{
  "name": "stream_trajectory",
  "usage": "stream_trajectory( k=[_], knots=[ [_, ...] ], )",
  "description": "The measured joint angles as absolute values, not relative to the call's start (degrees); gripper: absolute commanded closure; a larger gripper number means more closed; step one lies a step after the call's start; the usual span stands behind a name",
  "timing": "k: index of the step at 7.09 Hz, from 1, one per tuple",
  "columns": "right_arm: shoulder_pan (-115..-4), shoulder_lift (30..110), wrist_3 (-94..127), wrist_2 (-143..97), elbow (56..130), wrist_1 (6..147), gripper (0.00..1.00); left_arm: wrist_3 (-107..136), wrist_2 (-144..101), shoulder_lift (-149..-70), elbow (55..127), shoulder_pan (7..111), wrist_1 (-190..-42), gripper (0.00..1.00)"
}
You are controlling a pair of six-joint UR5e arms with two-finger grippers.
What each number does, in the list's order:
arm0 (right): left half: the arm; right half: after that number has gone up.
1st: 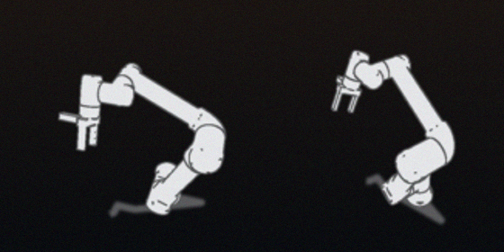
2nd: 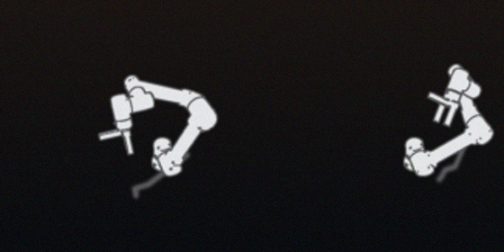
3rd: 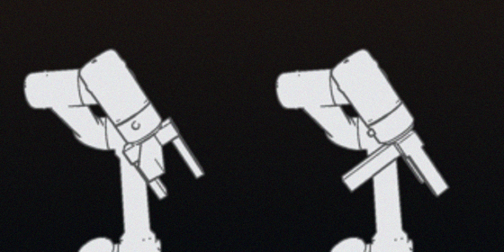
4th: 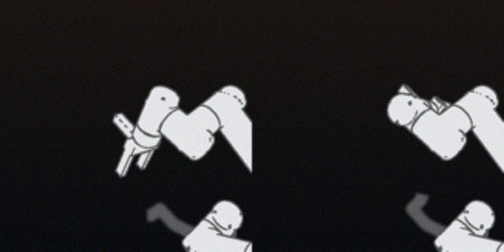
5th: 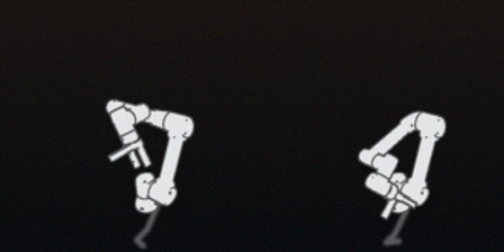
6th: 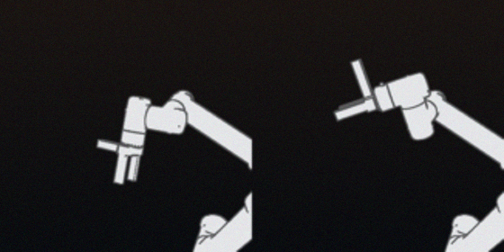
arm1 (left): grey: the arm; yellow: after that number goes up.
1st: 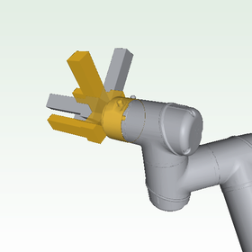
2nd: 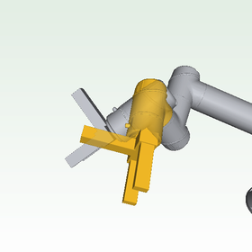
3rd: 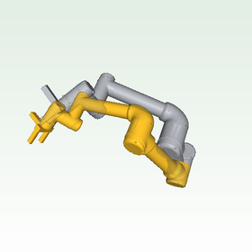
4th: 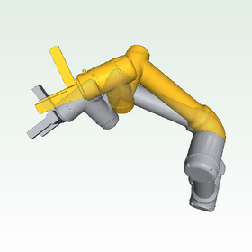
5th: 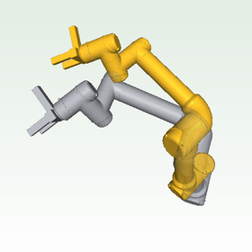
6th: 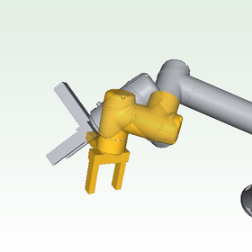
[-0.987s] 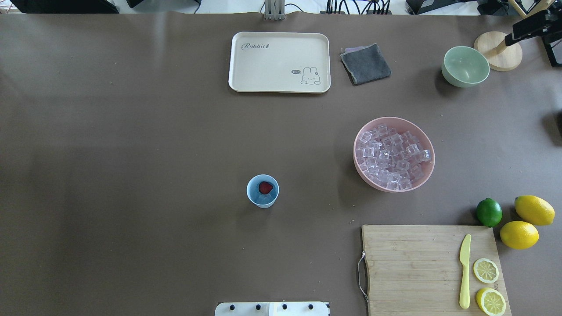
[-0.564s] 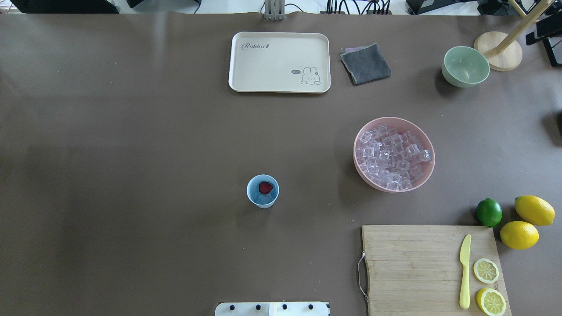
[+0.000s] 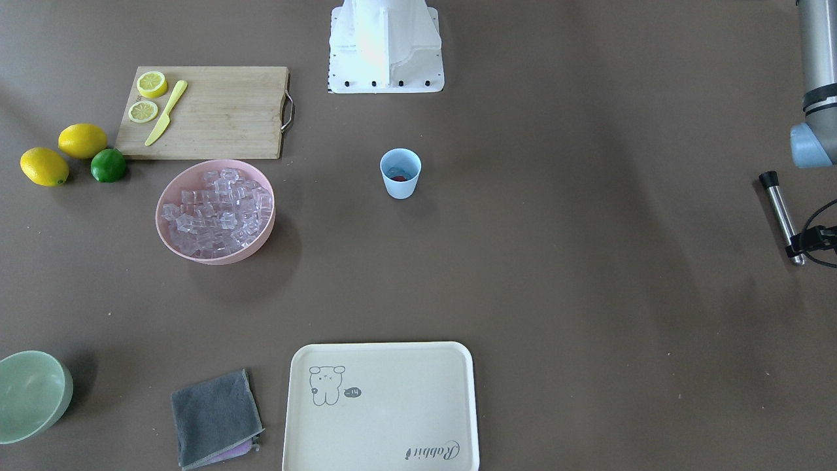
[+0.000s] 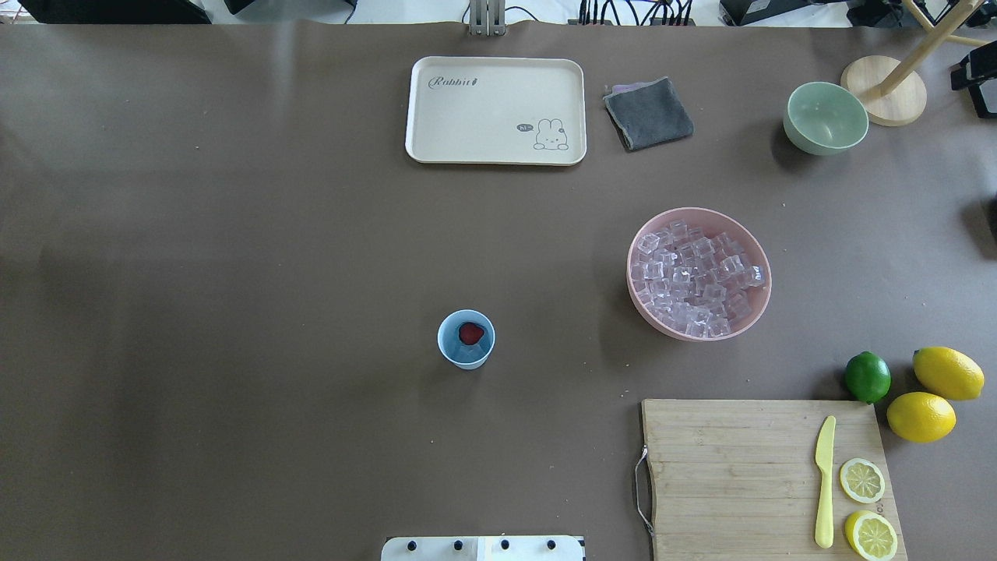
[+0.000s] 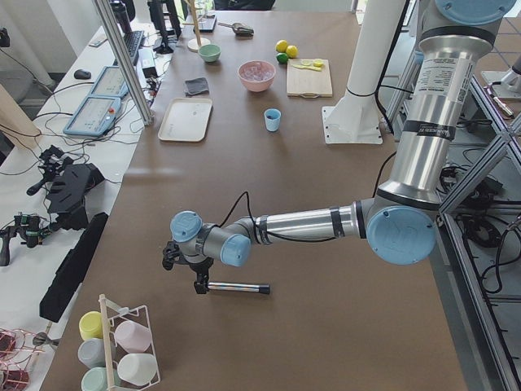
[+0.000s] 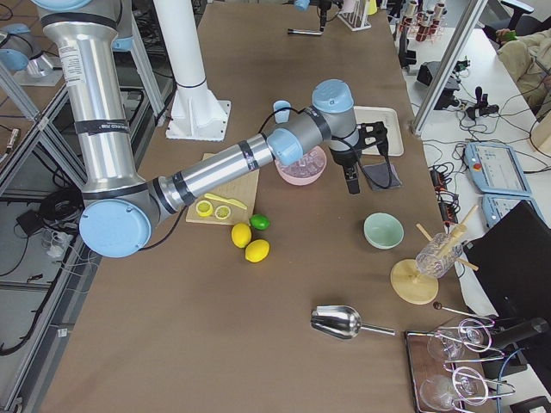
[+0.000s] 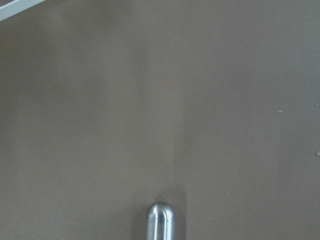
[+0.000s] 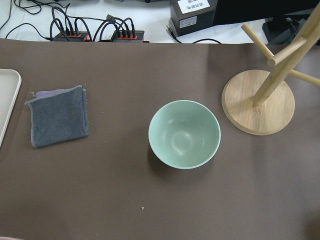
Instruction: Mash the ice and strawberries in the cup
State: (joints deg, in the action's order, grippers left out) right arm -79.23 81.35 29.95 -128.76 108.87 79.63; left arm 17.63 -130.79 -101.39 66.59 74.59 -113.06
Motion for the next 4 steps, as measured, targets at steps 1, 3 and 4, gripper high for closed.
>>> stream_trajectory(
  k=[1, 3, 4],
  knots=[
    [-79.2, 81.4, 29.9, -128.2, 108.9, 79.6, 0.0, 16.9, -130.3, -101.5, 66.2, 73.9, -112.8, 0.02],
    [-79.2, 81.5, 29.8, -127.3, 109.0, 79.6, 0.0, 16.2, -129.9, -101.5, 65.4, 72.9, -112.8, 0.13],
    [-79.2, 81.5, 29.4, -126.7, 109.0, 79.6, 0.0, 15.9, -129.8, -101.4, 64.8, 72.8, -112.8, 0.23]
  ],
)
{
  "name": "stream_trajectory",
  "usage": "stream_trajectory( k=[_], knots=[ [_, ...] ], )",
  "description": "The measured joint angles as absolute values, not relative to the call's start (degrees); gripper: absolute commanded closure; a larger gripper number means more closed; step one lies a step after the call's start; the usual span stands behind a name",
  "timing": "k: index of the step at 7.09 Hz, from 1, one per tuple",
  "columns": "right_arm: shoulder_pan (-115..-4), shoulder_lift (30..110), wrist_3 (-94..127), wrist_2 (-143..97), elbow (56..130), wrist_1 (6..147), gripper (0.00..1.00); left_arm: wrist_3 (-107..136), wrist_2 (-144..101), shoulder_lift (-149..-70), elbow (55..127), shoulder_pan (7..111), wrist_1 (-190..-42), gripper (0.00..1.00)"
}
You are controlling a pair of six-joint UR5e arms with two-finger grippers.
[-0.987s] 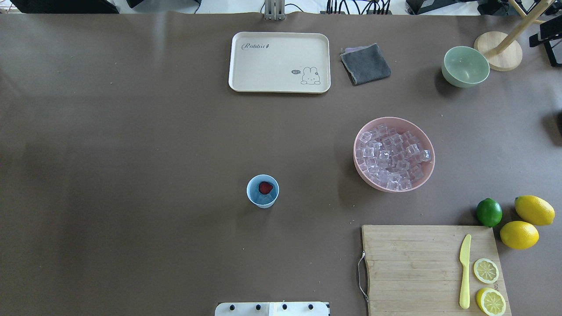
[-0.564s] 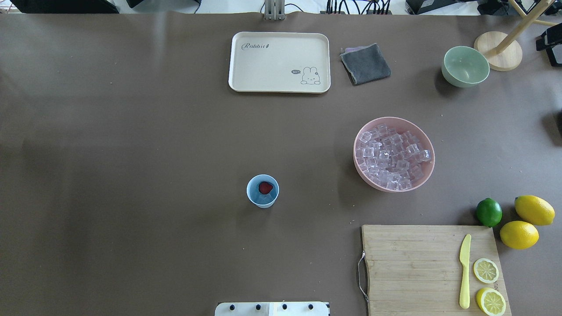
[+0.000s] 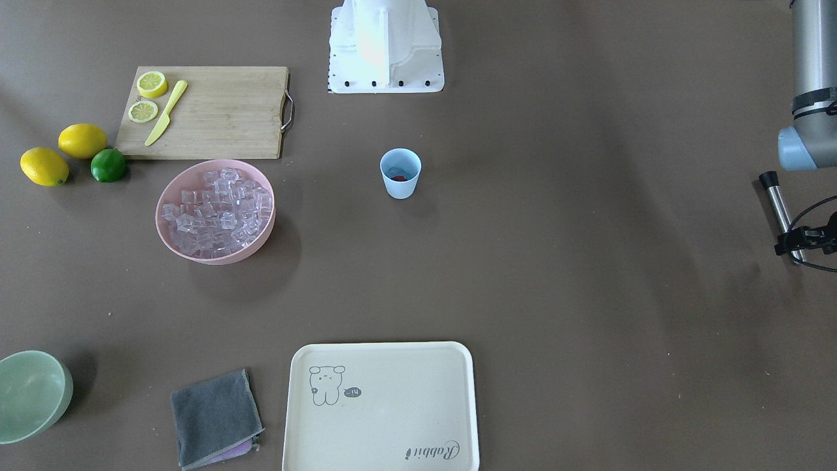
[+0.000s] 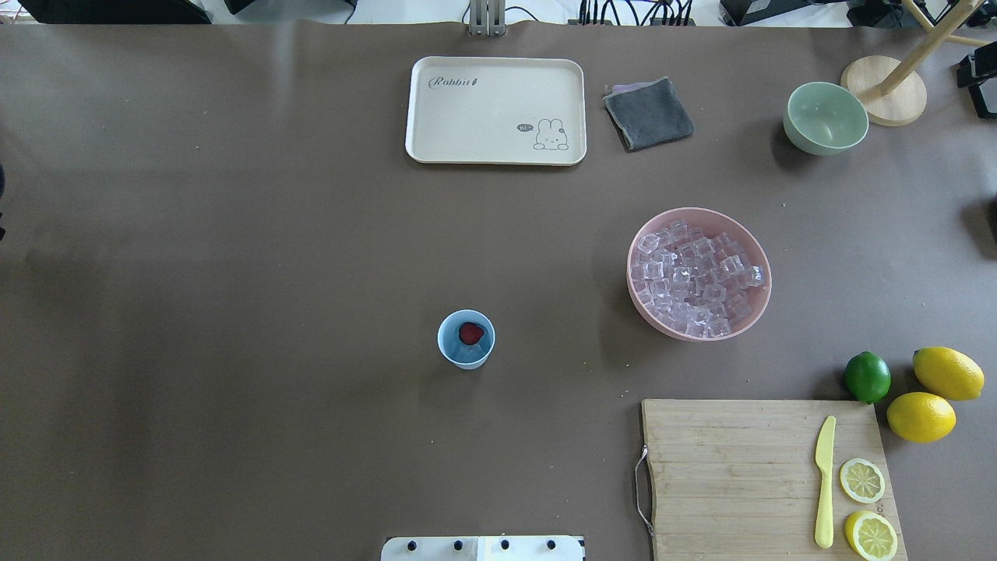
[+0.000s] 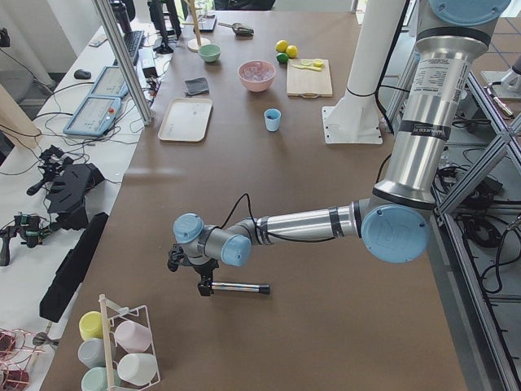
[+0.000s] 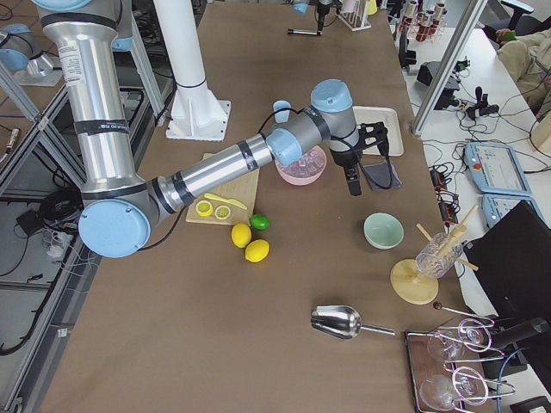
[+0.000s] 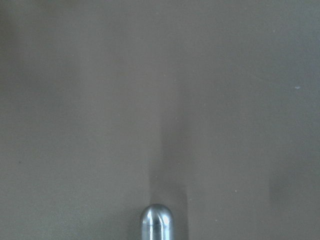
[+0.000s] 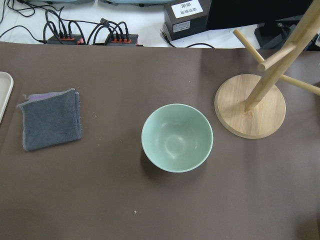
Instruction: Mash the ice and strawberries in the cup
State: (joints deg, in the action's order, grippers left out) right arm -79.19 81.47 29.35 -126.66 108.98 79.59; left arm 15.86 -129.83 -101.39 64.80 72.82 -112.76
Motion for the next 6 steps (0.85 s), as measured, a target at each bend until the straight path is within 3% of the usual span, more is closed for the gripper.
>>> stream_trajectory(
  k=[1, 2, 6],
  knots=[
    [-79.2, 81.5, 29.0, -126.1, 109.0, 79.6, 0.0, 15.3, -129.8, -101.3, 64.2, 72.8, -112.8, 0.25],
    [-79.2, 81.5, 28.7, -125.7, 109.0, 79.6, 0.0, 15.1, -129.9, -101.3, 63.9, 72.8, -112.7, 0.36],
    [-79.2, 82.2, 27.4, -125.2, 109.3, 79.6, 0.0, 14.9, -129.9, -101.3, 63.5, 72.8, -112.7, 0.37]
  ],
)
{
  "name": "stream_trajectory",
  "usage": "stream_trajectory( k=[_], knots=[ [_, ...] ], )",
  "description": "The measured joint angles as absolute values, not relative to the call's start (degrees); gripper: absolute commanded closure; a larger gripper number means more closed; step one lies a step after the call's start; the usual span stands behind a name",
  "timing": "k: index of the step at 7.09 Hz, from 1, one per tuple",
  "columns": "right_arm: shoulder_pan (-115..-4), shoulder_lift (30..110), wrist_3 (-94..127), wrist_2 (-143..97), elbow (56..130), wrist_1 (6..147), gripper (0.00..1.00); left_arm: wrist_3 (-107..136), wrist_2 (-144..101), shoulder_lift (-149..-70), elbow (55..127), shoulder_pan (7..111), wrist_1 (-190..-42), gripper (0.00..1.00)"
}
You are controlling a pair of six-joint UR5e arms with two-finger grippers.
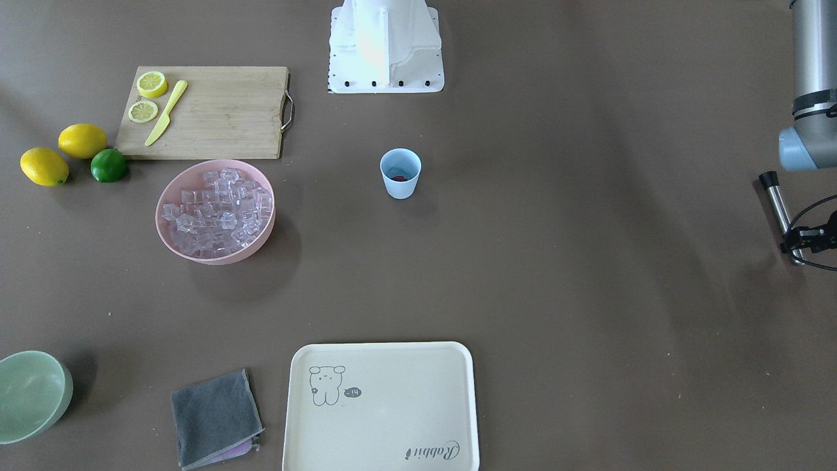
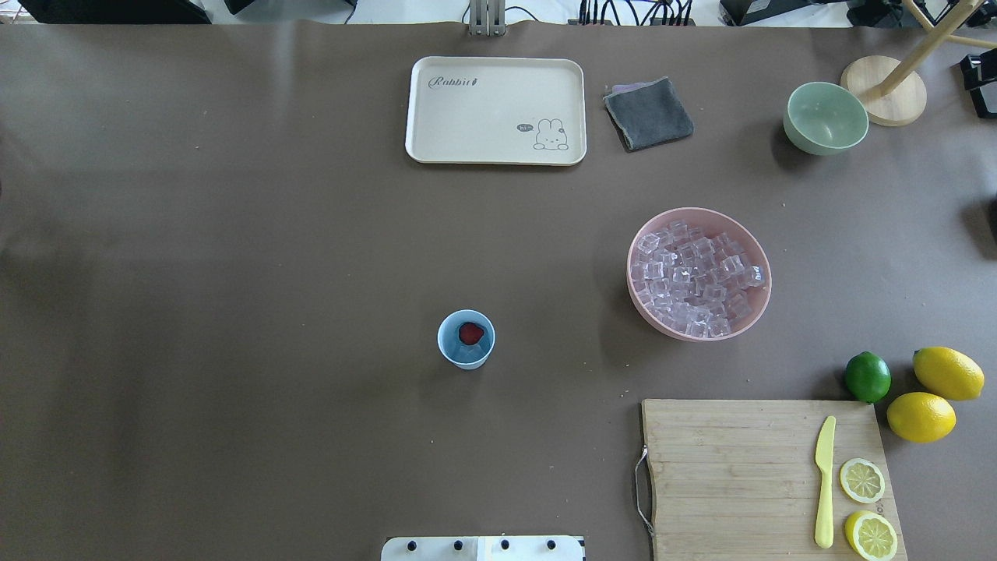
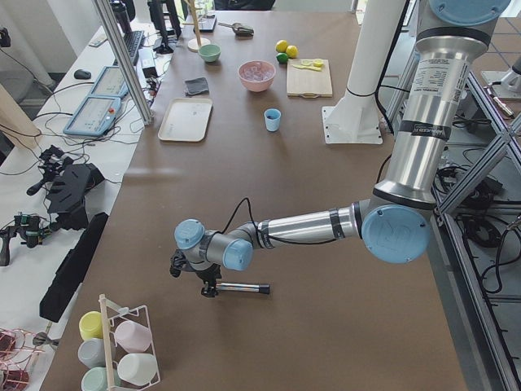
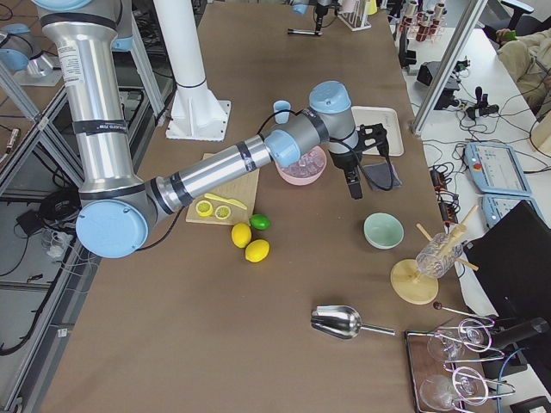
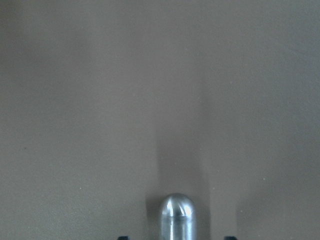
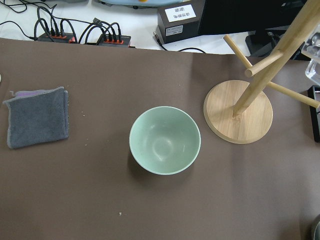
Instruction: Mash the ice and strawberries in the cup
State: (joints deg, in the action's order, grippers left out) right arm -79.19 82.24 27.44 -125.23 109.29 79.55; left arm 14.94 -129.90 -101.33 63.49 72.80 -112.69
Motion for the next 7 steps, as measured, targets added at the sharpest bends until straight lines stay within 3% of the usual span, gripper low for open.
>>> stream_trajectory(
  k=[4, 5, 7],
  knots=[
    [-79.2, 82.5, 27.3, -125.1, 109.6, 78.9, 0.0, 14.9, -129.9, -101.7, 63.0, 72.7, -112.7, 0.48],
    [-79.2, 82.6, 27.3, -125.1, 109.6, 78.9, 0.0, 14.9, -129.9, -101.7, 63.0, 72.7, -112.8, 0.57],
    [-79.2, 82.8, 27.3, -125.1, 110.0, 78.8, 0.0, 15.1, -129.9, -101.7, 62.6, 72.8, -112.7, 1.0]
  ],
)
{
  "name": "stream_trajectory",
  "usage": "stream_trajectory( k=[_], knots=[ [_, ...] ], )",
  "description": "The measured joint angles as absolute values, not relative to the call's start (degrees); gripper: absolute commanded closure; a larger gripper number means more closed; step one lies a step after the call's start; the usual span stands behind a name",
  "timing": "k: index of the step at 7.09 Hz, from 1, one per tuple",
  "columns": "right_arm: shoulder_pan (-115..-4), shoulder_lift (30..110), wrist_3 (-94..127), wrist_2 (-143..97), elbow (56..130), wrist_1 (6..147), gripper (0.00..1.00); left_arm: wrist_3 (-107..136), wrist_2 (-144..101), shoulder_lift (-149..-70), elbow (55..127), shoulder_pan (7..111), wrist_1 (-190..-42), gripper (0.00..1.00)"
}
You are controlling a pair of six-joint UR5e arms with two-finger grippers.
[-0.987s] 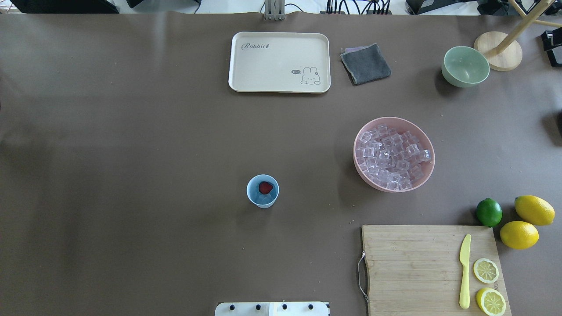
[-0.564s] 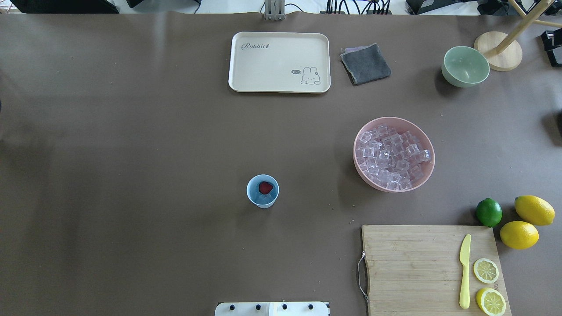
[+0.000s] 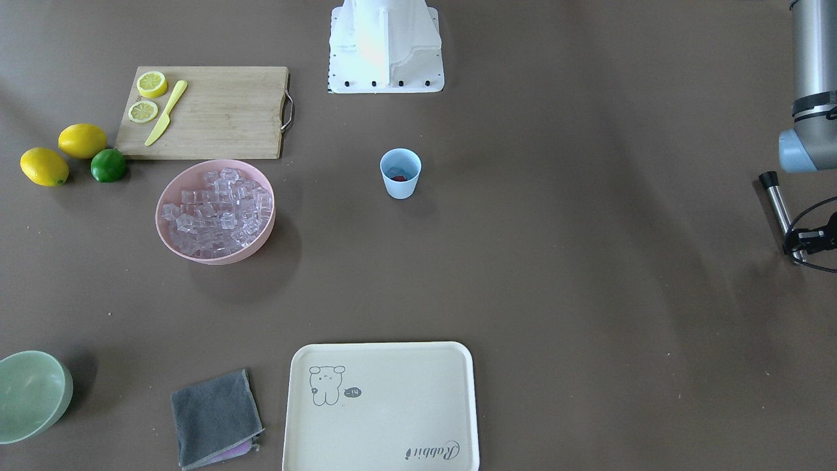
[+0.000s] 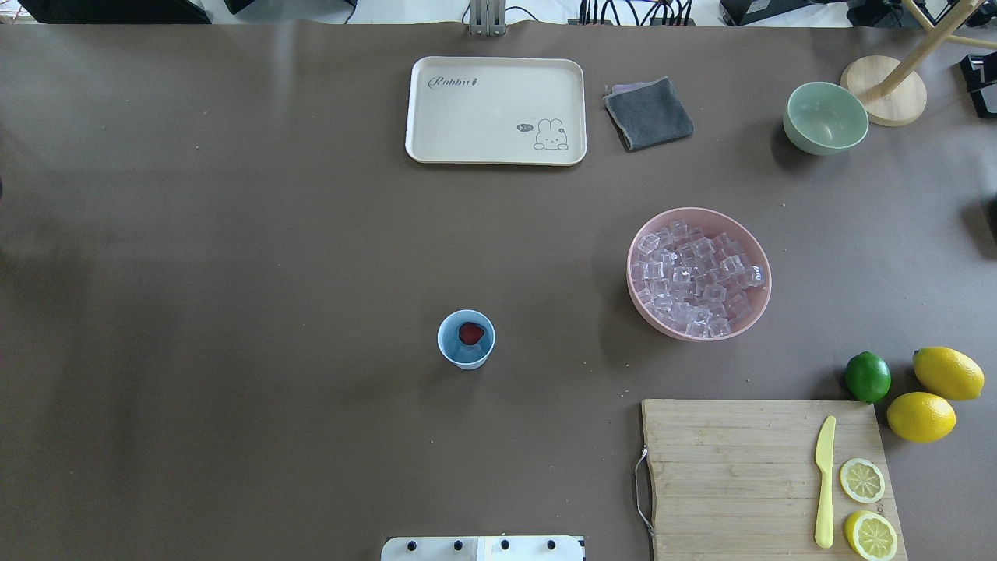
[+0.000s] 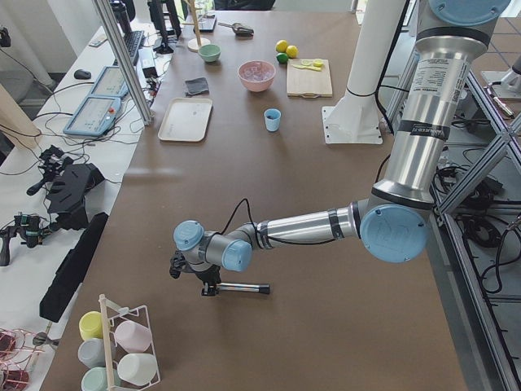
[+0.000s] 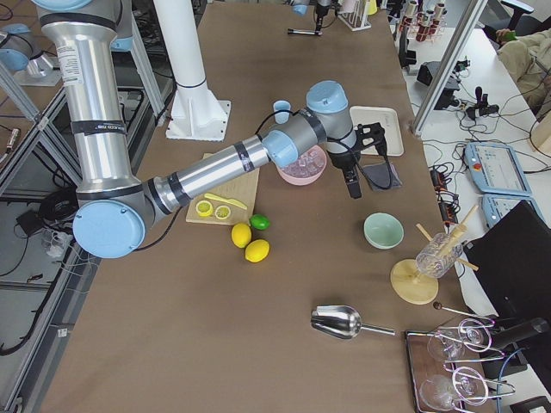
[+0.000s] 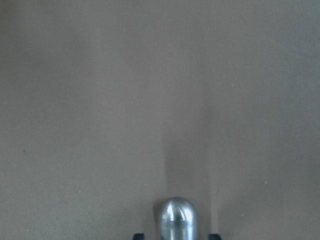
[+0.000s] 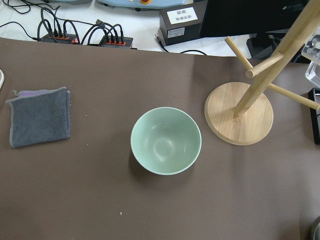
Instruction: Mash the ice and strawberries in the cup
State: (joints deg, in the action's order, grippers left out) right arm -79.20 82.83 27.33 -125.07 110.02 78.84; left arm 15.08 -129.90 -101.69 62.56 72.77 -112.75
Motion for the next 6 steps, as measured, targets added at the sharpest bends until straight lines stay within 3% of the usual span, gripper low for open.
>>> stream_trajectory(
  k=[6],
  knots=[
    [-79.3, 83.0, 27.2, -124.9, 110.6, 78.9, 0.0, 15.3, -130.3, -104.6, 66.3, 76.3, -108.2, 1.0]
  ],
)
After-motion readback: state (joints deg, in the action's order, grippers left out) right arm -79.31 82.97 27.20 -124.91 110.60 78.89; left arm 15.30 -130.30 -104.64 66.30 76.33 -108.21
